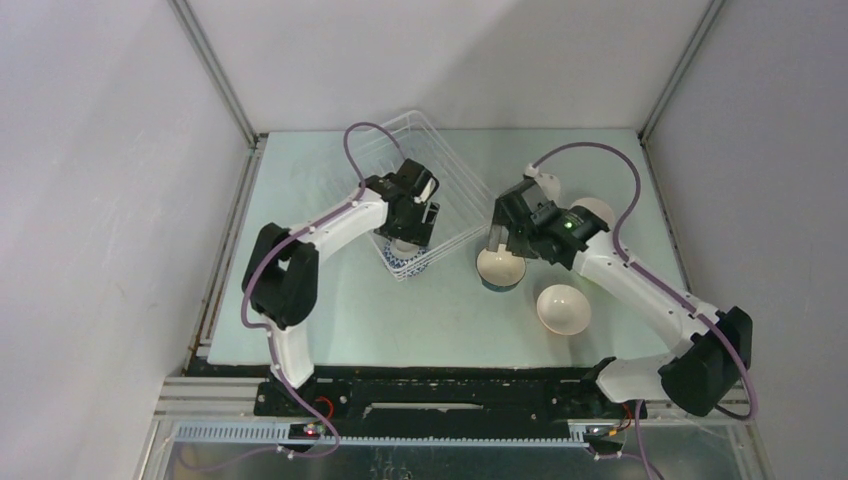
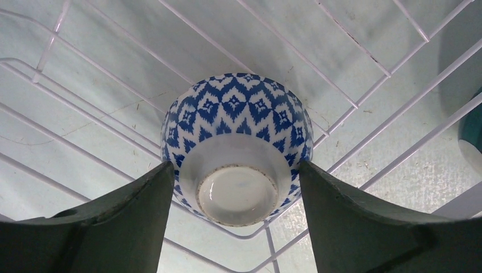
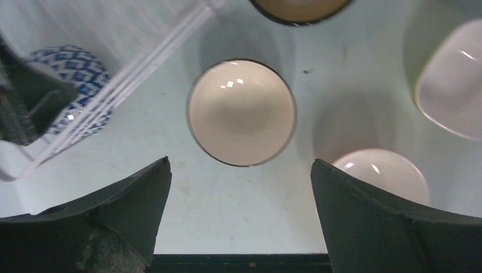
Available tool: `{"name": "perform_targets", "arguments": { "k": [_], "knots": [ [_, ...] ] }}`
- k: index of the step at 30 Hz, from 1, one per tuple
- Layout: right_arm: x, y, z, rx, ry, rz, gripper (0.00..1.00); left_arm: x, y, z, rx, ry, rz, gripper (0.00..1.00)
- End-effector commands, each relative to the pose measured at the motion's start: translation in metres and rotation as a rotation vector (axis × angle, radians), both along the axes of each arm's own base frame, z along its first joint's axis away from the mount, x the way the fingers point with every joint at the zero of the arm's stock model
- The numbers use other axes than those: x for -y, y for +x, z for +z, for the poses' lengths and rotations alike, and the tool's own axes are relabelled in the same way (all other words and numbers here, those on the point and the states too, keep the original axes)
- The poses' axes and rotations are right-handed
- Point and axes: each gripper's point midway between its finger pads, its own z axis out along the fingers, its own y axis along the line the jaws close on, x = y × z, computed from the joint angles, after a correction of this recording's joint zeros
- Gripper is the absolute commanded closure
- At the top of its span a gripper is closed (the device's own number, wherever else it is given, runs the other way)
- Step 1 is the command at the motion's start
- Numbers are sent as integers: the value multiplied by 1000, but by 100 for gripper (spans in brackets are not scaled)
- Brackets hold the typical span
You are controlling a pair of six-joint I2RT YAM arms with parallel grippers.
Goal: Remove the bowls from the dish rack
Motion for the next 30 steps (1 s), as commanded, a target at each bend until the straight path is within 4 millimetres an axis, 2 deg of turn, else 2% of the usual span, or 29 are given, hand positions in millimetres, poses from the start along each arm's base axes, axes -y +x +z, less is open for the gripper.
{"name": "perform_targets", "arguments": {
  "k": [1,4,7,10,11,15,18,20,22,23,26,30],
  "knots": [
    [-50,17,19,62,106,186,1,22,-6,-10,-98,-118,-6,22],
    [-84,25,32,91,212,301,9,46,13,-6,-65,-254,5,23],
    [-117,30,47,137,318,430,24,62,39,4,7,-388,68,23],
    [-134,37,55,159,340,511,23,68,58,21,57,-457,95,24],
    [-137,41,51,149,323,523,22,67,64,29,81,-456,96,23],
    [-131,60,43,98,311,490,22,55,78,52,120,-490,122,20],
    [-125,75,45,53,400,439,27,36,82,76,172,-509,130,16],
    [-121,86,48,53,416,411,31,29,76,94,208,-514,101,8],
    [-120,93,48,46,410,398,33,29,64,103,198,-498,44,1],
    [-118,96,49,44,410,392,33,28,57,104,183,-470,16,0],
    [-113,100,49,43,410,379,33,21,40,88,128,-344,-30,0],
    [-103,101,51,55,403,361,32,12,31,62,80,-248,-35,0]
  ]
}}
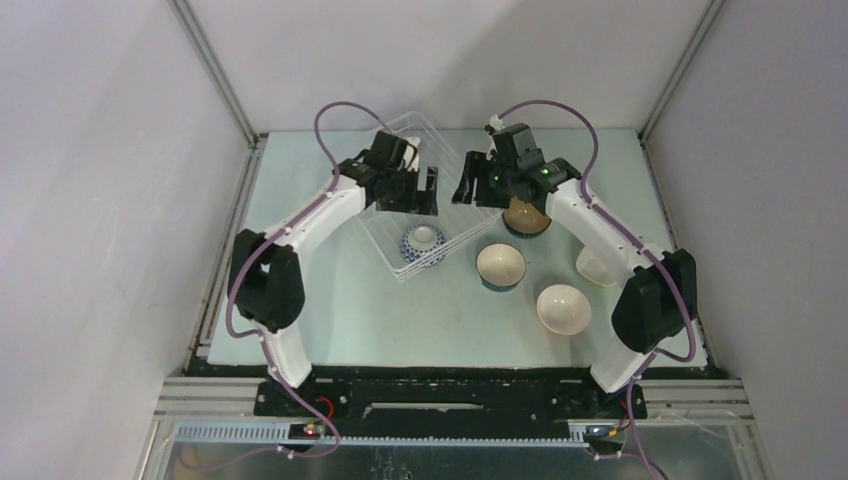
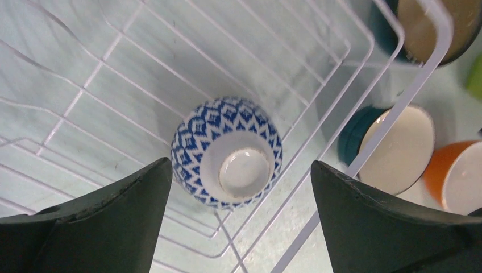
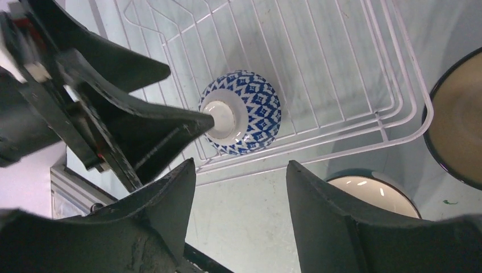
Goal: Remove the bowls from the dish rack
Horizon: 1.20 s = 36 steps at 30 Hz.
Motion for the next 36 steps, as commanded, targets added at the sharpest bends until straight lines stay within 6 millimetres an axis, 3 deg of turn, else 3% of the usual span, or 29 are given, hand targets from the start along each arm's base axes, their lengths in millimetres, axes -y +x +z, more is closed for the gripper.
{"name": "perform_targets", "arguments": {
  "k": [1,12,16,19,25,31,34,36],
  "knots": [
    [5,-2,21,30,32,-1,32,-11,-21,-16,-44,134,-69,0],
    [12,-7,15,28,28,-8,30,-10,-22,-60,-117,224,-81,1],
    [8,-6,11,18,35,3,30,-11,-23,-80,-165,234,-87,7],
    [2,-1,1,-20,13,32,30,-12,-22,-86,-187,203,-84,17],
    [-20,9,-35,-113,-64,78,30,-35,-6,-90,-189,173,0,20],
    [-38,22,-52,-158,-90,105,37,-59,21,-88,-158,138,114,21],
    [-45,28,-55,-176,-90,127,37,-56,25,-78,-139,83,108,21],
    [-53,34,-59,-190,-81,148,37,-48,24,-70,-130,25,85,16]
  ]
}}
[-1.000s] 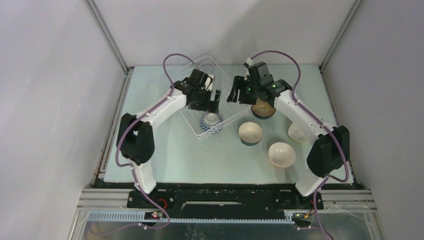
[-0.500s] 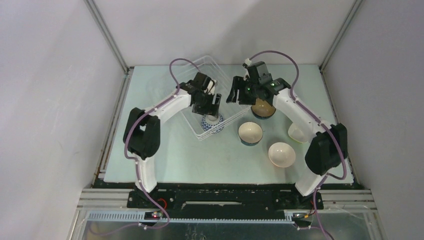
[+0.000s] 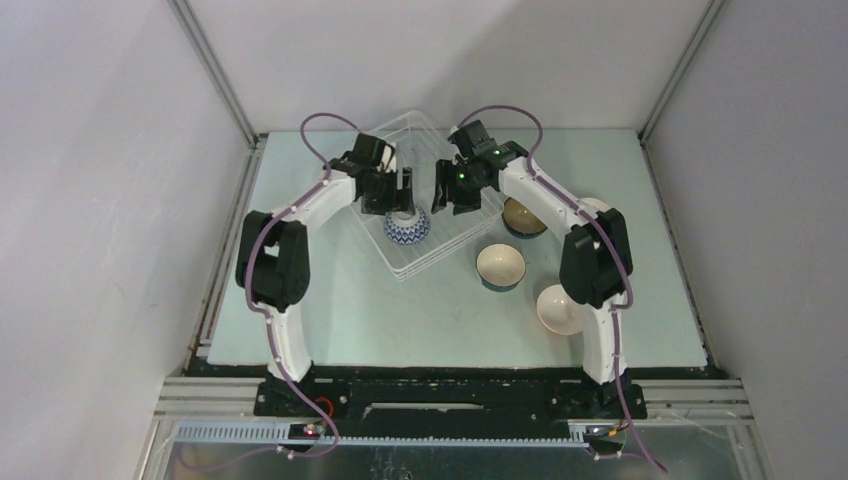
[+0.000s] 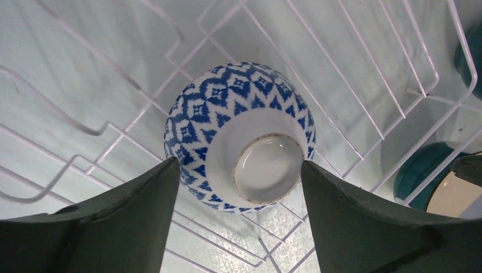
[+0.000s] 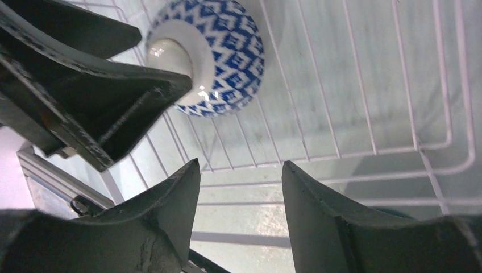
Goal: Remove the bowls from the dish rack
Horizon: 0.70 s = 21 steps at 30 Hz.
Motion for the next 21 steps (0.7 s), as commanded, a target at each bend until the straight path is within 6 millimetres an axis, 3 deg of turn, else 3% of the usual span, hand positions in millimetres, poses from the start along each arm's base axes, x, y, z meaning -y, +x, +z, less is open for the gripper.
{"name": "perform_targets", "arguments": {
  "k": [1,5,9,11,21],
  "knots": [
    [-18,11,14,4,56,72,36,1,-7,-4,-8,-55,3,13],
    [-21,26,4,-35,144,37,25,3,-10,14,50,-109,19,0],
    [-20,26,-3,-56,169,-13,13,-1,-11,10,52,-48,8,0],
    [-23,25,-6,-69,201,-34,1,1,-11,5,42,-18,-11,0],
    [-41,27,-30,-179,278,-102,6,10,-15,22,101,-64,-38,0]
  ]
}}
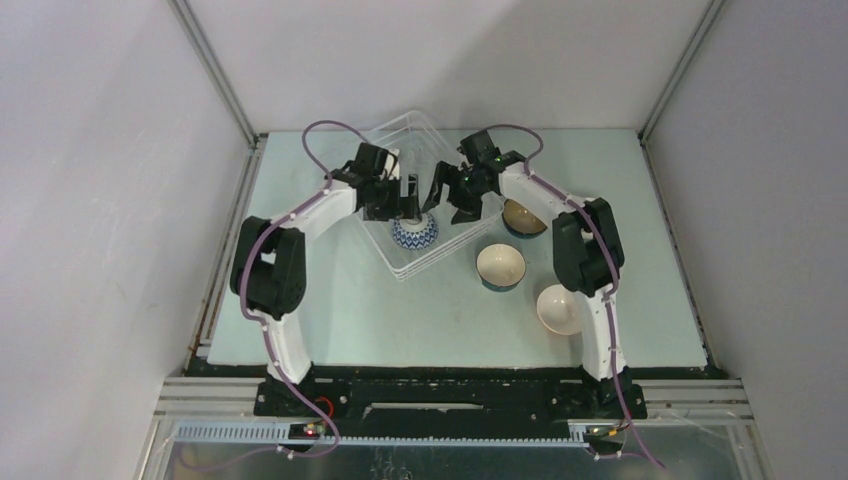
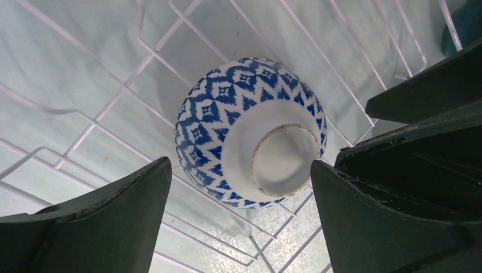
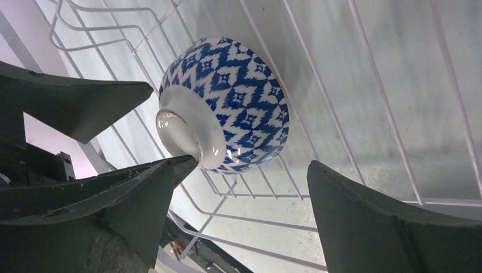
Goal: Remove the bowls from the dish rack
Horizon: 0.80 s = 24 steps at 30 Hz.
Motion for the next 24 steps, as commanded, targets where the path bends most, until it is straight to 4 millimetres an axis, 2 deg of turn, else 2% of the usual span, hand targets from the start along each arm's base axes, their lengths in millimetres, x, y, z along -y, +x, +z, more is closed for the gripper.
{"name": "perform_targets", "arguments": {
  "k": [1,7,12,15,18,24],
  "knots": [
    [-24,8,8,-12,97,-28,6,0,-3,24,71,-16,-24,0],
    [-36,14,-8,-23,107,-39,3,1,-10,21,83,-49,-12,0],
    [-38,18,-18,-33,113,-43,3,3,-16,39,144,-121,23,0],
    [-40,19,-26,-39,107,-36,1,6,-21,43,153,-157,26,0],
    [-43,18,-31,-39,85,-21,0,9,-22,34,127,-161,22,0],
    [-44,12,-35,-59,94,-9,0,-6,-19,1,67,-57,67,0]
  ]
}}
